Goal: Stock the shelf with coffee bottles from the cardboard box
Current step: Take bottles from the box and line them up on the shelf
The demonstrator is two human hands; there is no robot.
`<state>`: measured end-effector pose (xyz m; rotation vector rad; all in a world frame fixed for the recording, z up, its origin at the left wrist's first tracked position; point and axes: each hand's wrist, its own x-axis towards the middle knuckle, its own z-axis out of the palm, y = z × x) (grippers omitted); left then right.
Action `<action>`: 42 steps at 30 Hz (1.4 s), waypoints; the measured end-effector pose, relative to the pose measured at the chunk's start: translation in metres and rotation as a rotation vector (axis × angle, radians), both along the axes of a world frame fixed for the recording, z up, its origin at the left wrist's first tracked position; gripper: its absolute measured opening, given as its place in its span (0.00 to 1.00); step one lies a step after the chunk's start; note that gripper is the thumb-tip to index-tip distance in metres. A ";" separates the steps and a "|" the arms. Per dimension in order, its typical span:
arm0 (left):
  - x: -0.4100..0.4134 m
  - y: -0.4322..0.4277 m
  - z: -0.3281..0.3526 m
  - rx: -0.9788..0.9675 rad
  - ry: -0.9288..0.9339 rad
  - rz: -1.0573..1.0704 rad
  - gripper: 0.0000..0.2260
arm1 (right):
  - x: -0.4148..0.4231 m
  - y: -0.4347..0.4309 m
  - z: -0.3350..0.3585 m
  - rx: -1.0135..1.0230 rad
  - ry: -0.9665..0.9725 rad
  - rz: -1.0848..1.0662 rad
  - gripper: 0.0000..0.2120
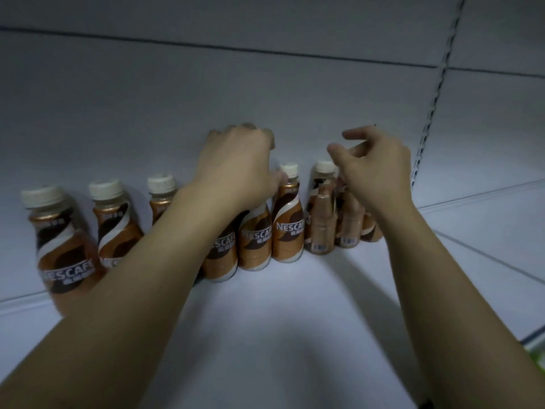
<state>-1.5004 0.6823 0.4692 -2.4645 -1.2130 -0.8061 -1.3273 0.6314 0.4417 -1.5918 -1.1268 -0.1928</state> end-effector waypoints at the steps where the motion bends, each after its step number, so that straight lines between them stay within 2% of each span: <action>1: 0.005 -0.004 0.001 0.001 -0.022 -0.034 0.24 | 0.009 0.000 0.005 0.003 0.000 -0.019 0.17; 4: 0.024 -0.013 0.003 -0.026 -0.040 -0.099 0.25 | 0.033 0.003 0.000 -0.007 0.010 -0.075 0.15; 7: 0.046 -0.010 0.006 -0.073 -0.026 -0.123 0.25 | 0.051 0.002 -0.027 0.085 0.065 -0.168 0.13; 10: 0.069 -0.002 0.014 -0.108 0.011 -0.131 0.25 | 0.063 0.002 -0.050 0.003 0.004 -0.223 0.15; 14: 0.096 0.005 0.009 -0.216 0.152 -0.126 0.23 | 0.065 0.008 -0.064 -0.093 -0.074 -0.165 0.18; 17: 0.104 0.010 0.002 -0.176 0.231 -0.152 0.19 | 0.059 0.017 -0.073 -0.145 -0.143 -0.087 0.24; 20: 0.096 0.017 0.004 -0.193 0.178 -0.164 0.21 | 0.059 0.021 -0.073 -0.165 -0.156 -0.091 0.29; 28: 0.088 0.024 0.004 -0.186 0.088 -0.225 0.17 | 0.059 0.025 -0.071 -0.242 -0.131 -0.195 0.28; 33: 0.090 0.028 0.002 -0.191 0.020 -0.224 0.14 | 0.054 0.023 -0.067 -0.199 -0.024 -0.176 0.21; 37: 0.096 0.031 -0.001 -0.143 0.007 -0.178 0.12 | 0.058 0.022 -0.068 -0.137 0.193 -0.023 0.22; 42: 0.099 0.034 -0.001 -0.205 -0.011 -0.175 0.12 | 0.071 0.025 -0.075 -0.109 0.399 0.249 0.23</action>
